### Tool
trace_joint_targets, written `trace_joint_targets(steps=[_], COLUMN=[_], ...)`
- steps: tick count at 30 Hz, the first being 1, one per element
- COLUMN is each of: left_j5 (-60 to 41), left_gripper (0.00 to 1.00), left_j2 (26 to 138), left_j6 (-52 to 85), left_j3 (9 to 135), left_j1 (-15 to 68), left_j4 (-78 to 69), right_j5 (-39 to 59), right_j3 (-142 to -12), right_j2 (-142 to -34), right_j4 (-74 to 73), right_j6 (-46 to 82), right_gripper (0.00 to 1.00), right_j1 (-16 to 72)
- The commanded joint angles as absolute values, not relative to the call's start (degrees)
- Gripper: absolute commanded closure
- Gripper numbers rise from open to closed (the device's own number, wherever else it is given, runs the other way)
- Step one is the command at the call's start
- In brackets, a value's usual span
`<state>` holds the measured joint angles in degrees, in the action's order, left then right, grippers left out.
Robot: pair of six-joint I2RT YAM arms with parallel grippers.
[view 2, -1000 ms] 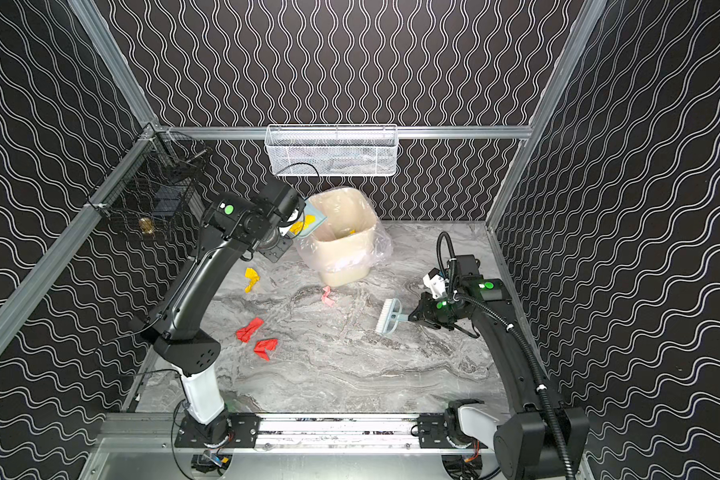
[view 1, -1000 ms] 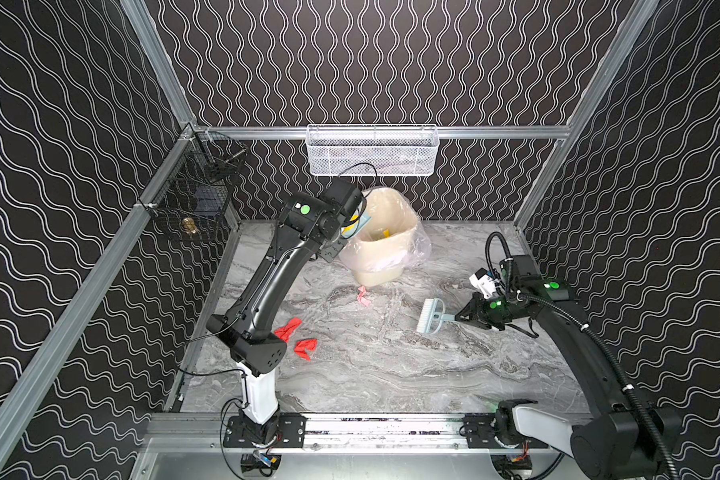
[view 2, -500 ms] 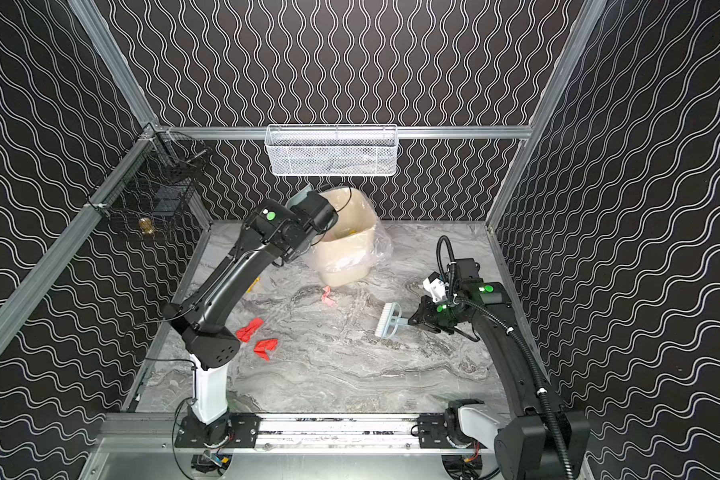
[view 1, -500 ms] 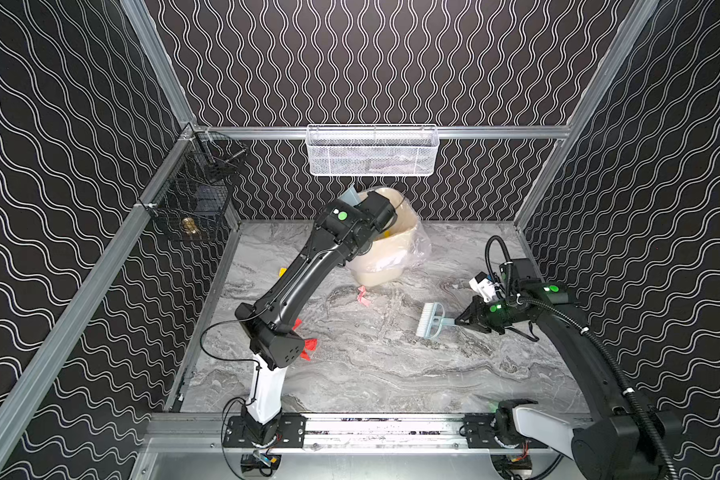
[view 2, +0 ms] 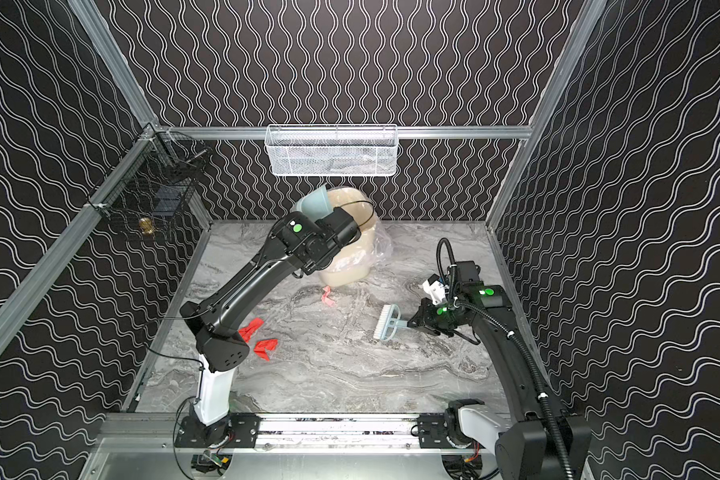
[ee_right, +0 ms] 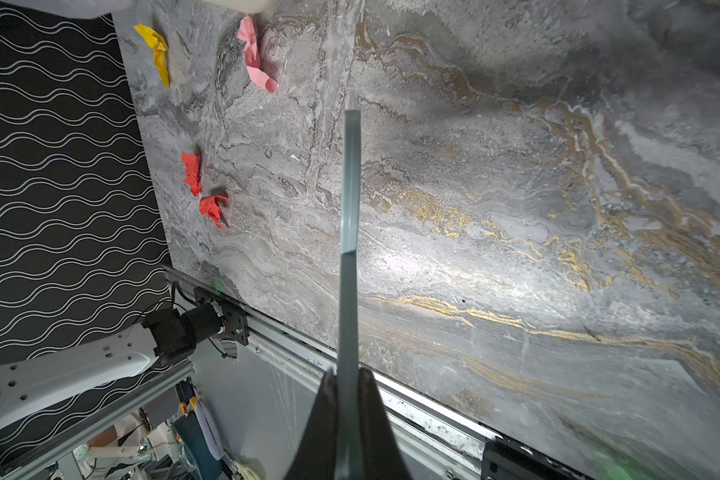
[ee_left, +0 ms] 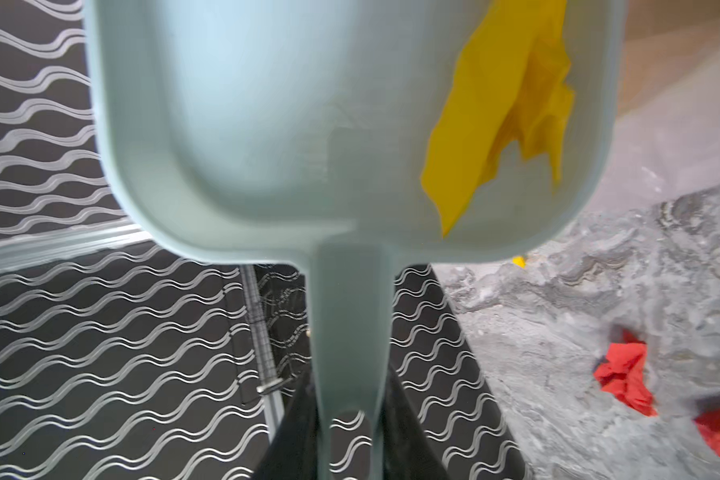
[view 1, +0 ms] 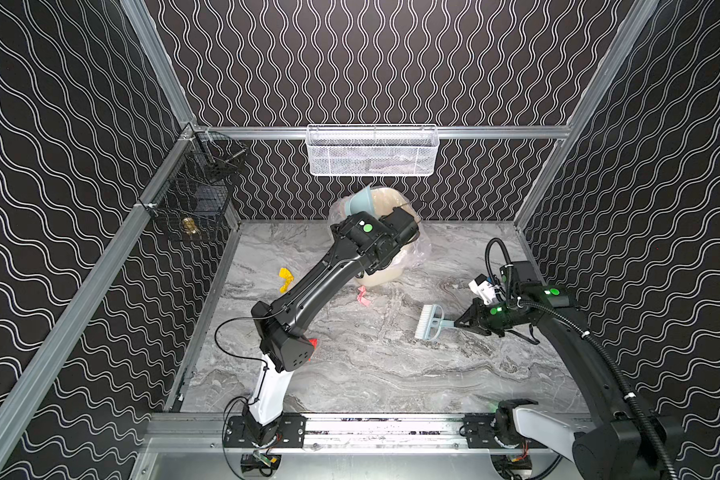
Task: Sweep away the paper scraps from the table
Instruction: 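Tip the dustpan over the bagged bin with the left gripper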
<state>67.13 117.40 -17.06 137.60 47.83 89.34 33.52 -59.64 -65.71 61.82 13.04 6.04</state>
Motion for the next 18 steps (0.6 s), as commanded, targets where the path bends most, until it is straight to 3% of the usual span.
trace_joint_targets(steps=[1, 18], left_j5=[71.36, 70.66], left_gripper=[1.0, 1.0], left_j2=[117.83, 118.49], left_j6=[-20.56, -21.66], left_j3=[136.74, 137.4], left_j1=[48.34, 48.7], left_j4=[87.9, 87.14], right_j5=[34.12, 34.75], right_j3=[-60.06, -59.72], right_j2=[-65.65, -65.95], right_j4=[61.52, 60.06], right_j6=[12.4, 12.0], right_gripper=[1.0, 1.0], right_j1=[6.11, 6.3])
